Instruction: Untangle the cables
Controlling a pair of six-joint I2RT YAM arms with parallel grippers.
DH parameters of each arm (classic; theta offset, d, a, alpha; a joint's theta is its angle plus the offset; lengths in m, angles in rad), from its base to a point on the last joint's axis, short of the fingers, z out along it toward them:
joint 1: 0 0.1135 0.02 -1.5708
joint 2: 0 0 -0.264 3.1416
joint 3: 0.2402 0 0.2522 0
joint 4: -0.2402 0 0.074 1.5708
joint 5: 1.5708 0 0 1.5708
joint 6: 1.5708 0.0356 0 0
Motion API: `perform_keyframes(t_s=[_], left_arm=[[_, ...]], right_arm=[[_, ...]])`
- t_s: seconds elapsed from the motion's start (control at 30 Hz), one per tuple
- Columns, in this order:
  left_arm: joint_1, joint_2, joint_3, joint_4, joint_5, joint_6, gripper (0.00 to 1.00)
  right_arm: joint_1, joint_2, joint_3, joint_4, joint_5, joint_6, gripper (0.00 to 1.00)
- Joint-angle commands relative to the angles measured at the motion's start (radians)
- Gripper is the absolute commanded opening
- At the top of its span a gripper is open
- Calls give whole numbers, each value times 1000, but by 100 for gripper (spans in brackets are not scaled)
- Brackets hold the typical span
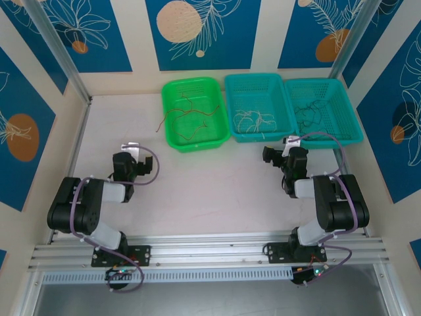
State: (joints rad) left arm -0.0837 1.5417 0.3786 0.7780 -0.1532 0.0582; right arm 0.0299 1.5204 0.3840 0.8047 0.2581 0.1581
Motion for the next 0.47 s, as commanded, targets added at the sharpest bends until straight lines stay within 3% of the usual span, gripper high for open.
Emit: perform_keyframes(t_s=[0.0, 0.43], left_arm=[[10, 1, 11, 81, 70, -17, 100], [10, -3, 9, 83, 70, -15, 100]], right_arm=[[1, 1, 10, 47, 6, -24, 99], [2, 1, 7, 49, 7, -25, 99]])
